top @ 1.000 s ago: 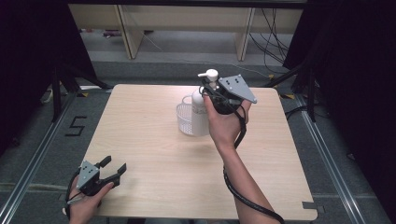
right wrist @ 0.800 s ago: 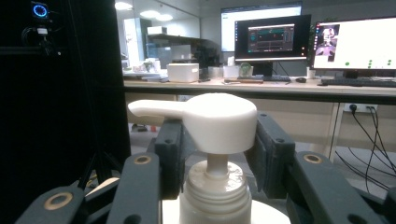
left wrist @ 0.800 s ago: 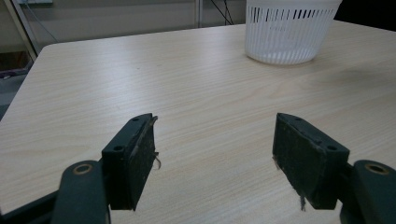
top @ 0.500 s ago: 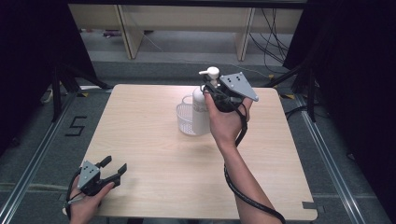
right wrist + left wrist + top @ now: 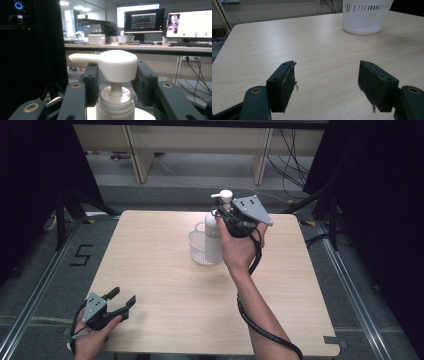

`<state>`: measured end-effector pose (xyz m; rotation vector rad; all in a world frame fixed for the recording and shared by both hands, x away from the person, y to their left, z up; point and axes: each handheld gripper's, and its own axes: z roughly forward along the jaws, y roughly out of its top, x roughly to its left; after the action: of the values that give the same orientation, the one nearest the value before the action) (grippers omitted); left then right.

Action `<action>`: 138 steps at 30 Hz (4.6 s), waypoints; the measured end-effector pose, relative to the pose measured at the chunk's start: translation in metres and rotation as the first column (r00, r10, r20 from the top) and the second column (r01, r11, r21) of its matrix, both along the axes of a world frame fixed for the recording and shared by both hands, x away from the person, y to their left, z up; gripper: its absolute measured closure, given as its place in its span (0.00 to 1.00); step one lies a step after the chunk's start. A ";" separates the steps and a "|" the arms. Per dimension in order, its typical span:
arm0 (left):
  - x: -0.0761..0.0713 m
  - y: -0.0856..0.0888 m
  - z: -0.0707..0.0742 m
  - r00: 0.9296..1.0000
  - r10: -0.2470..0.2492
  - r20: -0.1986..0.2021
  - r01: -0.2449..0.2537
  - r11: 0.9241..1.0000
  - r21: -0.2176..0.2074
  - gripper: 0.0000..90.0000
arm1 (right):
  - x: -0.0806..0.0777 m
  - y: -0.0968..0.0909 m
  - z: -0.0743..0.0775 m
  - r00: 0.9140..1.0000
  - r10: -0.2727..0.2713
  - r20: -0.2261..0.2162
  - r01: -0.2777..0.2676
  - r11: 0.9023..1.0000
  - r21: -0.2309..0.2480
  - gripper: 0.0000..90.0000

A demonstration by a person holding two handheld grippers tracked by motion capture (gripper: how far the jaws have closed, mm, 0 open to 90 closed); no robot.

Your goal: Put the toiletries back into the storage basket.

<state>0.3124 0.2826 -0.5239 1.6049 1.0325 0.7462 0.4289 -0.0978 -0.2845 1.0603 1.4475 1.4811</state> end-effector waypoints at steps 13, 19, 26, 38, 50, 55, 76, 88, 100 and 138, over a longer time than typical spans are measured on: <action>0.001 0.000 0.000 1.000 -0.007 0.005 0.007 1.000 -0.004 0.33 | 0.009 0.004 0.005 1.000 -0.006 -0.001 0.006 1.000 0.007 0.67; 0.001 0.000 0.000 1.000 -0.006 0.004 0.006 1.000 -0.004 0.33 | 0.013 0.004 0.007 1.000 -0.013 -0.005 0.013 1.000 0.004 0.67; 0.001 -0.001 0.000 1.000 -0.006 0.006 0.006 1.000 -0.008 0.33 | 0.016 0.005 0.008 1.000 -0.014 -0.006 0.014 1.000 0.004 0.67; 0.000 0.000 0.000 1.000 -0.002 -0.005 0.002 1.000 -0.003 0.33 | 0.023 0.008 0.008 1.000 -0.019 -0.019 0.019 1.000 0.008 0.67; 0.001 0.000 0.000 1.000 -0.008 0.005 0.008 1.000 -0.009 0.33 | 0.031 0.010 0.009 0.999 -0.025 -0.032 0.025 1.000 0.011 0.67; 0.000 0.000 0.000 1.000 -0.005 -0.004 0.005 1.000 -0.001 0.33 | 0.034 0.010 0.009 0.999 -0.029 -0.028 0.029 1.000 -0.004 0.67; 0.000 0.000 0.000 1.000 -0.005 -0.005 0.005 1.000 -0.002 0.33 | 0.044 0.018 0.006 0.998 -0.025 -0.049 0.025 1.000 0.002 0.67; 0.000 0.000 0.000 1.000 -0.006 -0.005 0.006 1.000 -0.001 0.33 | 0.050 0.019 0.005 0.998 -0.027 -0.054 0.027 1.000 0.003 0.67; 0.000 0.000 0.000 1.000 -0.007 -0.004 0.007 1.000 -0.002 0.33 | 0.054 0.022 0.005 0.998 -0.028 -0.049 0.028 1.000 -0.009 0.67; 0.001 -0.001 0.000 1.000 -0.016 0.005 0.016 1.000 -0.007 0.33 | 0.076 0.034 -0.010 0.996 -0.035 -0.084 0.034 0.999 -0.016 0.67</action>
<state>0.3136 0.2821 -0.5243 1.6029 1.0169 0.7346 0.5045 -0.0636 -0.2942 1.1456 1.4886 1.4148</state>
